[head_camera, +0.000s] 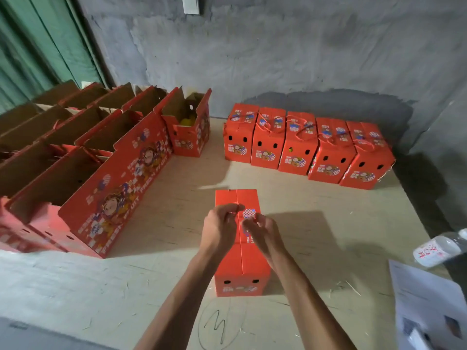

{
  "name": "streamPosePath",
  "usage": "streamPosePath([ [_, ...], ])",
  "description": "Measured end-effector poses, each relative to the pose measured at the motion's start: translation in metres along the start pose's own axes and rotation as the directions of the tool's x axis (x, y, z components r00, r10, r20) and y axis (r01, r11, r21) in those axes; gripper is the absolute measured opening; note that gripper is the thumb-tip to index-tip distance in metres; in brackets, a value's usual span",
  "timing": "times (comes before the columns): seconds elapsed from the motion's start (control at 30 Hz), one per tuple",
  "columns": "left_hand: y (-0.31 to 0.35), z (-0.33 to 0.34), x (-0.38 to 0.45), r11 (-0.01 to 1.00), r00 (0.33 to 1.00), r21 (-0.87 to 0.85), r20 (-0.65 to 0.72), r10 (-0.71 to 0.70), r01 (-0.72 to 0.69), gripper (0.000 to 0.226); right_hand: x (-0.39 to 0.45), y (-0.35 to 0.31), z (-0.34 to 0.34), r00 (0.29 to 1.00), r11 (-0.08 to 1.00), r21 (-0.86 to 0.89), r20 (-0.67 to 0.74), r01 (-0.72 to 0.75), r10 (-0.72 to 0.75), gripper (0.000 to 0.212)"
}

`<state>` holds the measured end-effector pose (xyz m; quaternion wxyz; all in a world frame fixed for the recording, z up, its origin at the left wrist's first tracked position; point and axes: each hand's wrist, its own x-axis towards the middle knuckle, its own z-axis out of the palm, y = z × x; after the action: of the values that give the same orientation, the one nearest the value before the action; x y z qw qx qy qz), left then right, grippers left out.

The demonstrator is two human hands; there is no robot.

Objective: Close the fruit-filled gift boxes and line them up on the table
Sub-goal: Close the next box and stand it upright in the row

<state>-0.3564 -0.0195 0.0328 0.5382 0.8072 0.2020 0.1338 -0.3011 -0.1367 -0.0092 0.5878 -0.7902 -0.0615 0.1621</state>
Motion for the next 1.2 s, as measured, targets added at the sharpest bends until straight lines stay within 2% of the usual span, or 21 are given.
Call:
streamPosePath([
  [0.07,0.003,-0.009,0.001,0.995,0.998,0.077,-0.024,0.062,-0.06,0.036,0.0,-0.019,0.013,0.995,0.992,0.118,0.091,0.035,-0.046,0.025],
  [0.1,0.005,-0.013,0.002,0.993,0.997,0.099,-0.033,0.071,-0.067,0.037,0.0,-0.027,0.018,0.991,0.989,0.143,0.119,0.036,-0.053,0.027],
  [0.17,0.009,-0.022,0.007,0.992,0.997,0.126,-0.073,0.035,-0.025,0.035,0.004,-0.035,0.025,0.982,0.989,0.145,0.181,0.022,-0.048,0.034],
  [0.23,0.01,-0.031,0.013,0.984,0.99,0.178,-0.138,0.018,0.007,0.027,0.006,-0.043,0.027,0.975,0.987,0.158,0.22,-0.006,-0.029,0.029],
  [0.3,0.01,-0.041,0.021,0.986,0.983,0.165,-0.182,0.014,0.017,0.02,0.01,-0.053,0.026,0.983,0.984,0.177,0.18,-0.009,-0.023,0.026],
  [0.4,0.01,-0.053,0.034,0.988,0.981,0.153,-0.188,0.039,-0.01,0.011,0.02,-0.065,0.032,0.994,0.996,0.084,0.093,0.043,-0.051,0.032],
  [0.5,0.004,-0.065,0.047,0.985,0.985,0.166,-0.156,0.076,-0.05,0.012,0.03,-0.074,0.04,0.996,0.995,0.046,0.023,0.09,-0.091,0.035],
  [0.7,-0.016,-0.098,0.103,0.984,0.998,0.178,-0.056,0.028,-0.018,0.015,0.077,-0.117,0.06,0.969,0.984,-0.042,-0.169,0.175,-0.18,0.041],
  [0.9,-0.037,-0.144,0.198,0.981,1.0,0.195,-0.009,0.016,-0.014,0.014,0.147,-0.161,0.087,0.948,0.971,-0.124,-0.223,0.203,-0.226,0.033],
  [1.03,-0.052,-0.17,0.271,0.964,1.0,0.266,-0.022,-0.022,0.027,0.039,0.198,-0.17,0.11,0.921,0.96,-0.206,-0.3,0.192,-0.249,0.034],
  [1.07,-0.057,-0.175,0.289,0.962,0.999,0.271,-0.025,-0.035,0.04,0.038,0.209,-0.171,0.115,0.916,0.958,-0.223,-0.315,0.183,-0.248,0.036],
  [1.13,-0.066,-0.18,0.325,0.964,0.999,0.263,-0.022,-0.046,0.05,0.023,0.23,-0.173,0.123,0.911,0.951,-0.265,-0.329,0.162,-0.247,0.038],
  [1.2,-0.076,-0.18,0.359,0.959,0.999,0.279,-0.033,-0.039,0.047,0.021,0.25,-0.177,0.131,0.91,0.943,-0.287,-0.323,0.168,-0.26,0.04],
])
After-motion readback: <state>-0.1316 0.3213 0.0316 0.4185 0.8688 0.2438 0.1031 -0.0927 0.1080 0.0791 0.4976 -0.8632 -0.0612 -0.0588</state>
